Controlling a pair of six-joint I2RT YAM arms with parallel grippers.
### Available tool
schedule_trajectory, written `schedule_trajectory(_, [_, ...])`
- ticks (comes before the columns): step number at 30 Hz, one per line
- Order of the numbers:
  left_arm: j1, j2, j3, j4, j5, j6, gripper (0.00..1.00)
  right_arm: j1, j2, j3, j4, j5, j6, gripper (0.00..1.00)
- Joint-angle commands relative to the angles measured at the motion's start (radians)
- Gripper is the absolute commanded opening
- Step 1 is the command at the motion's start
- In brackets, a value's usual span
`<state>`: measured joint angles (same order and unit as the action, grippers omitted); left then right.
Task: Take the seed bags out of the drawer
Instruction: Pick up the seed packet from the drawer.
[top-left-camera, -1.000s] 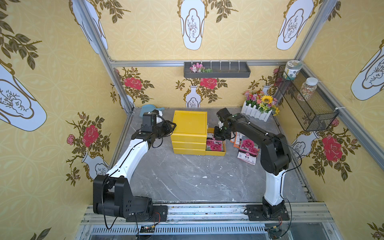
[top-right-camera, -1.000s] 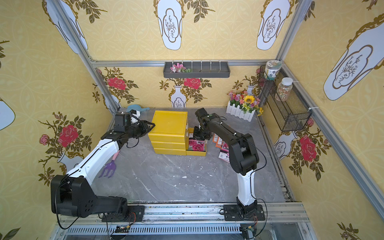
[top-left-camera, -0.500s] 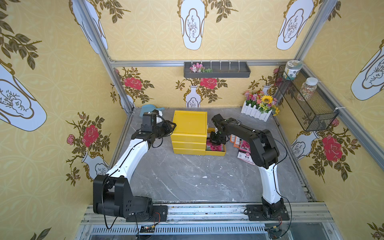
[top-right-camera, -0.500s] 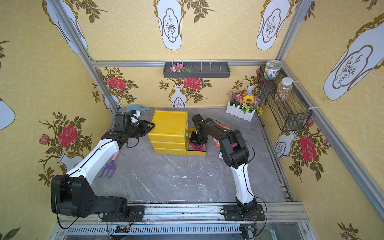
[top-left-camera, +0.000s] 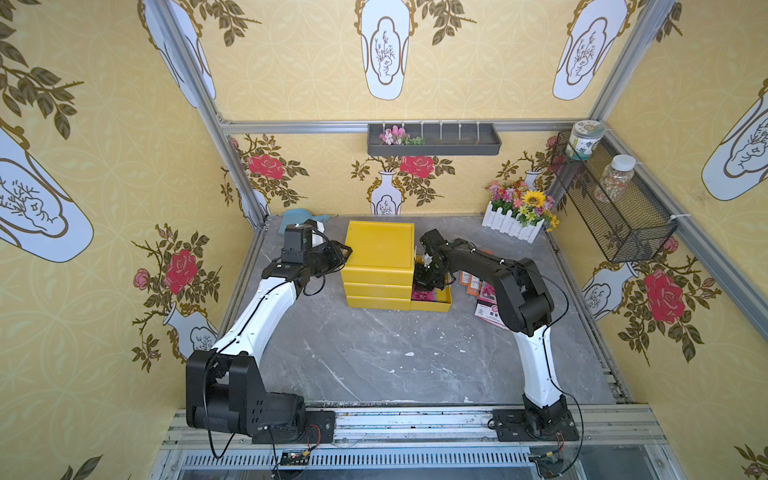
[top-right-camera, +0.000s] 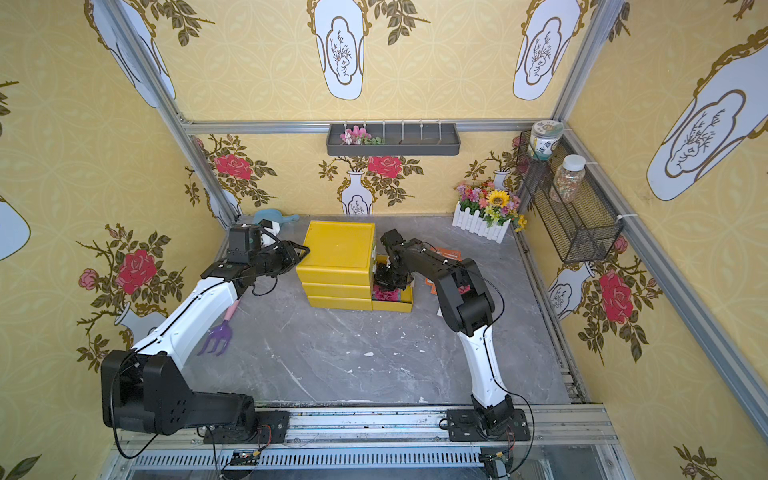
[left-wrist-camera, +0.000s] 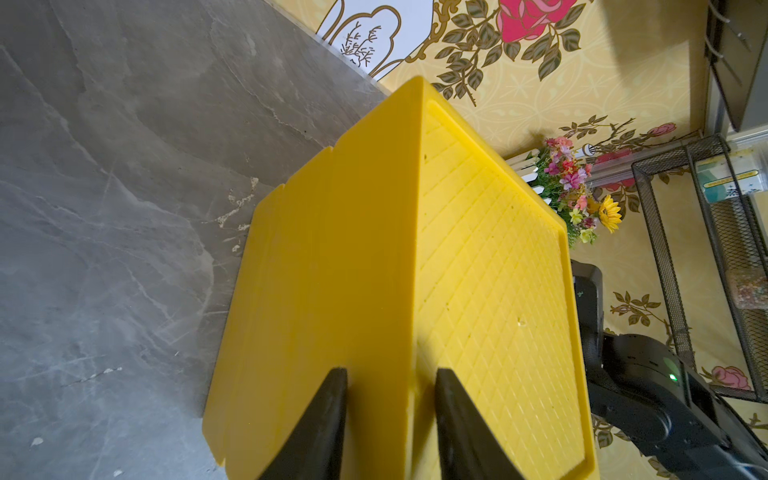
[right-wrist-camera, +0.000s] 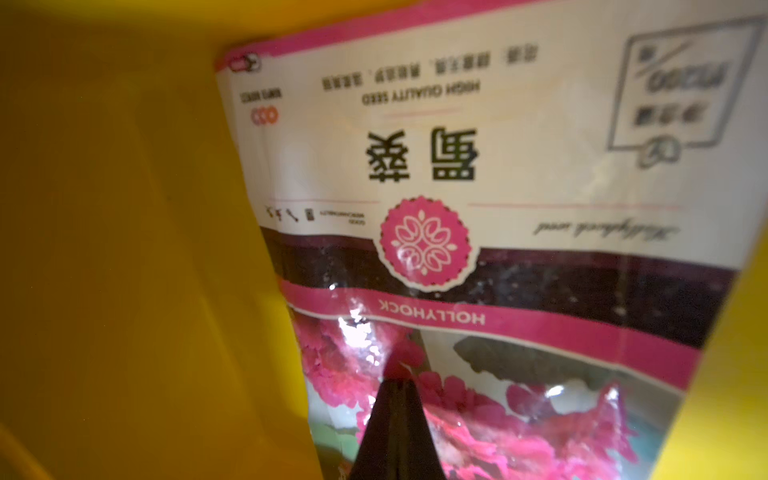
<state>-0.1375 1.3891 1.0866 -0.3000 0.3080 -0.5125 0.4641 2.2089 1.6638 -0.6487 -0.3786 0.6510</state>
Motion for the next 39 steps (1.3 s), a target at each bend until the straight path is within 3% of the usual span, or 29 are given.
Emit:
schedule_trajectory(1, [0.000,0.017,-0.011,-0.184,-0.014,0.025,0.39,-0.003,-0.025,-0.010,0.013,-0.034,0.002,0.11])
schedule_trajectory(12, [0.000,0.020,-0.010,-0.174,-0.008,0.020,0.39,-0.012,-0.090,0.032,-0.178,0.168,-0.047,0.30])
schedule_trajectory(19, [0.000,0.012,-0.023,-0.167,-0.006,0.014,0.39,-0.010,-0.079,0.037,-0.204,0.247,-0.040,0.46])
schedule_trajectory(29, [0.000,0.002,-0.029,-0.168,-0.006,0.010,0.39,-0.008,-0.007,0.092,-0.209,0.262,-0.034,0.53])
schedule_trajectory(39, [0.000,-0.003,-0.033,-0.168,-0.009,0.009,0.39,-0.009,0.032,0.090,-0.179,0.230,-0.020,0.52])
